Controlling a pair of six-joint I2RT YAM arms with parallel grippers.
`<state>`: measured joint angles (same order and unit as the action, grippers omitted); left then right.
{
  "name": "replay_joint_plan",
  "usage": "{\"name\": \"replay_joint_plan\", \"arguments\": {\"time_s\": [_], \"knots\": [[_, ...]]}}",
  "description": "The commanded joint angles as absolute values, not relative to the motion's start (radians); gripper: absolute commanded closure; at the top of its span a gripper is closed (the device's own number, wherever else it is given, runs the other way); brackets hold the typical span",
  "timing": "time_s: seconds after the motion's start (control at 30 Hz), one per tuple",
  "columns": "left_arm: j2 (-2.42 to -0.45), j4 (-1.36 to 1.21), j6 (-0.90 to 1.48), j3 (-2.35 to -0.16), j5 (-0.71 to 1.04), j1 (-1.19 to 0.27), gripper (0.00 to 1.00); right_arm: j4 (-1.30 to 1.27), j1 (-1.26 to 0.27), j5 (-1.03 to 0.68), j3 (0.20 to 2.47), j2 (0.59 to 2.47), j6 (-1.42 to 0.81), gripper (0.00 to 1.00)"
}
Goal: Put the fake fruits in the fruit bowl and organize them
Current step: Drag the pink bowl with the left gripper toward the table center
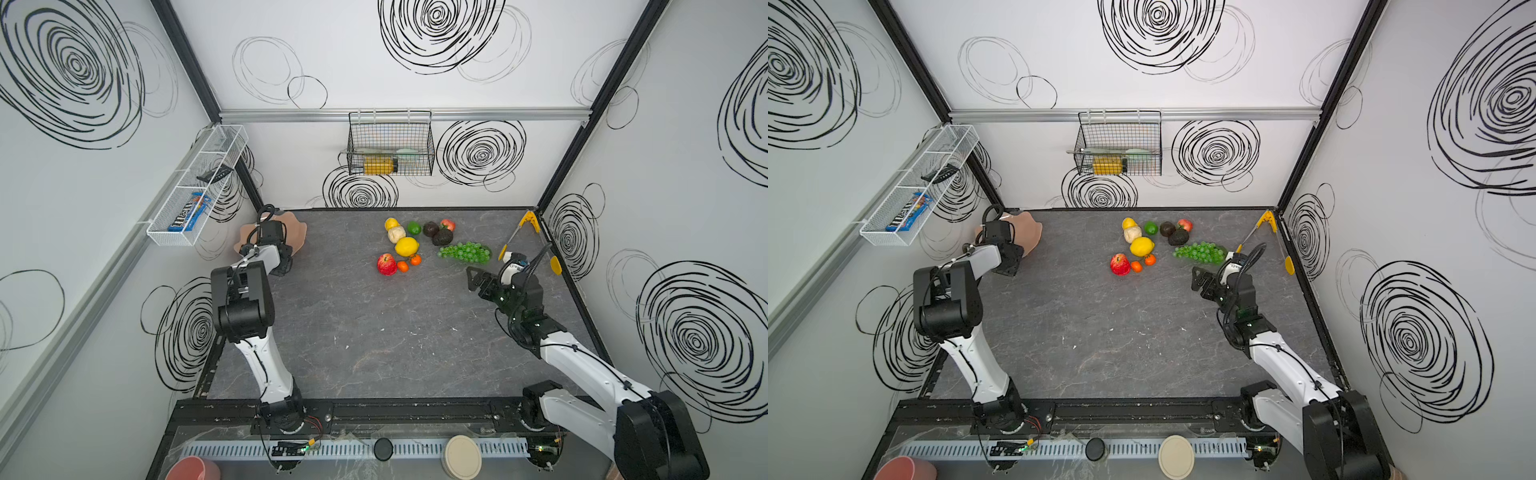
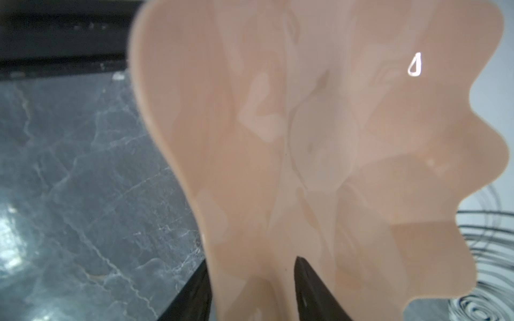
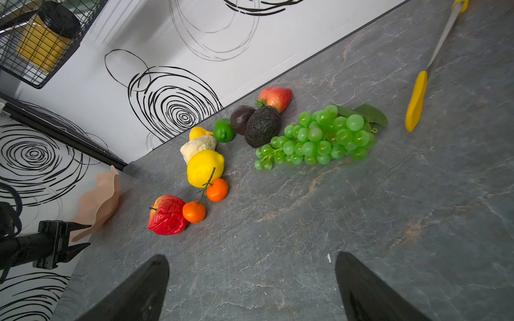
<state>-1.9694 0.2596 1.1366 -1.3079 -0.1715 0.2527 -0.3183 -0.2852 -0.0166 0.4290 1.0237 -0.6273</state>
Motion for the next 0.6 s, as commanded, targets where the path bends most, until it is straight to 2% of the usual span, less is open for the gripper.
{"name": "replay_joint_plan", "arguments": {"time_s": [0.0,0.27,0.37,0.57], "knots": [[-1.953,0.26,1.13,-1.329,-0.171,0.259,0.6,-0.309,-0.292,-0.006,0.431,1.029,-0.623,0.03],[-1.971,0.238,1.125,-1.315,-0.159,0.271,0.74,-0.304,-0.291,0.002,0.431,1.028,-0.624,0.03],[-1.95,0.231,1.129,-1.298,-0.158,0.27,0.83,-0.299,-0.29,0.006,0.433,1.028,-0.625,0.03],[-1.863,0.161,1.164,-1.178,-0.127,0.254,0.87,-0.279,-0.285,0.031,0.434,1.023,-0.634,0.03]]}}
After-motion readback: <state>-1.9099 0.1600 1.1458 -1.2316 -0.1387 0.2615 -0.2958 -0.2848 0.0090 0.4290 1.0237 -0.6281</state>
